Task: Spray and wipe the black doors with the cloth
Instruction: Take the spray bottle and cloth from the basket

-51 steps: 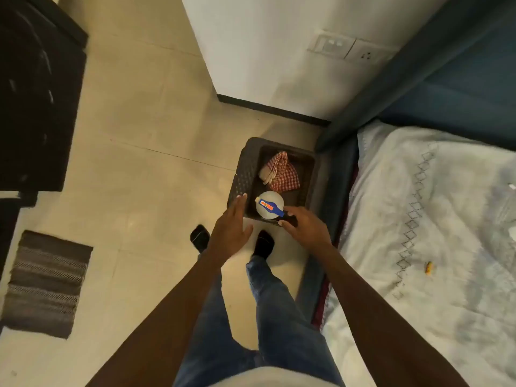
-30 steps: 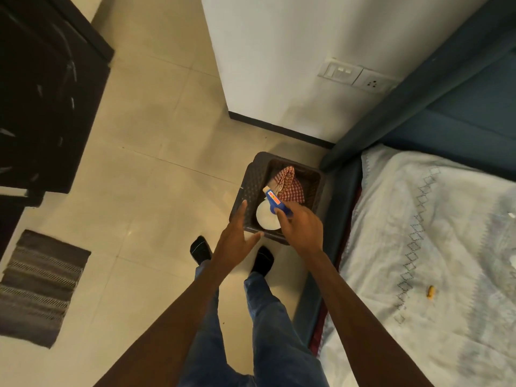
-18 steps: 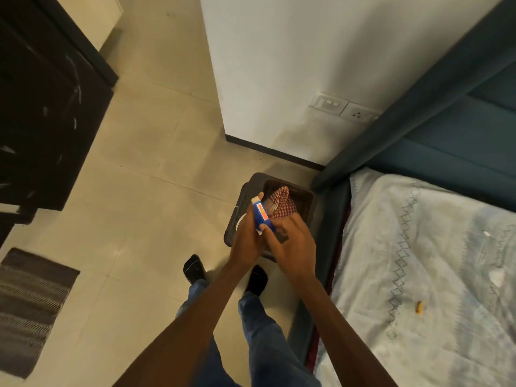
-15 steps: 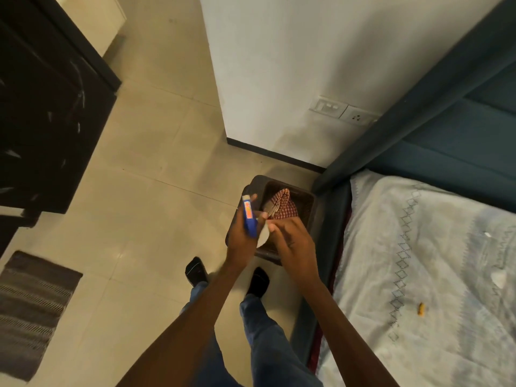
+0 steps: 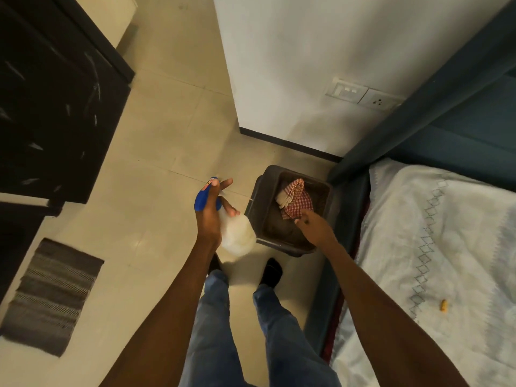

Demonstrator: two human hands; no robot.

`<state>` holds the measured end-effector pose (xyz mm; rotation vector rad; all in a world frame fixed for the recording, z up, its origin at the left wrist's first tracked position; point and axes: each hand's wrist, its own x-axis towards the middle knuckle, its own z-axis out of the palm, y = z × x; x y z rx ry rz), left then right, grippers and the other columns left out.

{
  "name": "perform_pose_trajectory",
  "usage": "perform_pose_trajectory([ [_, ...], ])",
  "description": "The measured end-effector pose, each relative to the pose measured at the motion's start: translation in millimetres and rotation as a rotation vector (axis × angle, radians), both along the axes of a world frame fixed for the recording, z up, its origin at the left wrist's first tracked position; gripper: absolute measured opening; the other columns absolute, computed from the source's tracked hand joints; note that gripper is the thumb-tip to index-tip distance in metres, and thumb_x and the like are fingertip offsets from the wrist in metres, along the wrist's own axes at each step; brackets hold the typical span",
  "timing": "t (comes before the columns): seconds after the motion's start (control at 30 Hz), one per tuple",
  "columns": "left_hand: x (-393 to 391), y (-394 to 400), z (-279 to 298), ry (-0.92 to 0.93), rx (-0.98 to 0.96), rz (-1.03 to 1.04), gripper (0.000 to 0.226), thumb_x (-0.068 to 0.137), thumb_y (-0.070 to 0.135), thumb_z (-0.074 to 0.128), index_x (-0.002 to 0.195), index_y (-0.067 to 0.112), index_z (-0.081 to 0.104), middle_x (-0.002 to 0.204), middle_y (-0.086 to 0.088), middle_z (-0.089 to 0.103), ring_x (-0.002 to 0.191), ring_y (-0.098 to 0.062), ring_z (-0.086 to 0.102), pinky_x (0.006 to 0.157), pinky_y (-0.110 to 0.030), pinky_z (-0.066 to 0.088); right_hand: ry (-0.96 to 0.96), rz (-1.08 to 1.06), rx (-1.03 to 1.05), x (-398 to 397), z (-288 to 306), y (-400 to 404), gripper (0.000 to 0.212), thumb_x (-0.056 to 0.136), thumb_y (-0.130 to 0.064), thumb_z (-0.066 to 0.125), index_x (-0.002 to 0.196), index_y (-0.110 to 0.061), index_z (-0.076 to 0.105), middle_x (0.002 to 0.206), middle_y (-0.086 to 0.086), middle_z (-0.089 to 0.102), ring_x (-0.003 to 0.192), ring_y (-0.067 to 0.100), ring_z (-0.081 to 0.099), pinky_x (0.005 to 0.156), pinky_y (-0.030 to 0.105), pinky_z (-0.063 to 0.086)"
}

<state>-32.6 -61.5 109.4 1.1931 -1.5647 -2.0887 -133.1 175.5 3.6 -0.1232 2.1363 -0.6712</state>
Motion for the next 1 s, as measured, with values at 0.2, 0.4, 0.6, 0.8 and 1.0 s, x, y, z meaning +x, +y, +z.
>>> perform_pose_trajectory([
  [0.2, 5, 4, -25, -0.133, -0.14, -0.056, 0.036, 0.103, 0.042, 0.048, 0.106, 0.018, 0.075, 0.07, -0.029, 0.064, 0.056, -0.02, 0.059, 0.081, -0.031, 0.05, -0.013, -0.113, 0.02, -49, -32, -21, 0.049, 0.108, -0.03, 0.044, 0.154, -0.012, 0.038, 0.152, 0.015, 0.047, 0.141, 0.034, 0.043, 0.118, 0.047, 0.032],
  [0.4, 8, 6, -47, -0.195, -0.148, -0.054, 0.047, 0.098, 0.05, 0.047, 0.112, 0.014, 0.072, 0.051, -0.008, 0.057, 0.056, -0.019, 0.058, 0.085, -0.026, 0.046, -0.041, -0.277, 0.111, -92, -79, -43, 0.06, 0.103, -0.057, 0.045, 0.135, -0.009, 0.059, 0.132, 0.012, 0.064, 0.12, 0.03, 0.061, 0.105, 0.044, 0.048],
  [0.6, 0, 10, -59, -0.251, -0.199, -0.094, 0.04, 0.099, 0.048, 0.047, 0.109, 0.019, 0.073, 0.049, -0.006, 0.057, 0.055, -0.012, 0.059, 0.085, -0.028, 0.044, 0.104, -0.353, 0.153, -91, -89, -66, 0.036, 0.106, -0.044, 0.049, 0.112, -0.013, 0.066, 0.11, 0.004, 0.069, 0.085, 0.014, 0.057, 0.079, 0.028, 0.04],
  [0.8, -14, 13, -55, -0.273, -0.154, -0.132, 0.034, 0.101, 0.042, 0.051, 0.113, 0.016, 0.071, 0.056, -0.01, 0.061, 0.06, -0.015, 0.062, 0.085, -0.034, 0.049, 0.088, -0.562, -0.168, -53, -47, -40, 0.029, 0.106, -0.028, 0.052, 0.126, -0.009, 0.061, 0.118, 0.006, 0.064, 0.11, 0.022, 0.064, 0.09, 0.027, 0.053],
  [1.0, -20, 7, -23, -0.288, -0.008, -0.203, 0.039, 0.102, 0.041, 0.051, 0.121, 0.011, 0.067, 0.081, -0.016, 0.073, 0.053, -0.016, 0.063, 0.059, -0.022, 0.056, -0.043, -0.67, -0.709, -25, 49, -32, 0.016, 0.1, -0.025, 0.057, 0.097, -0.015, 0.07, 0.088, -0.006, 0.074, 0.085, 0.008, 0.071, 0.082, 0.035, 0.055],
])
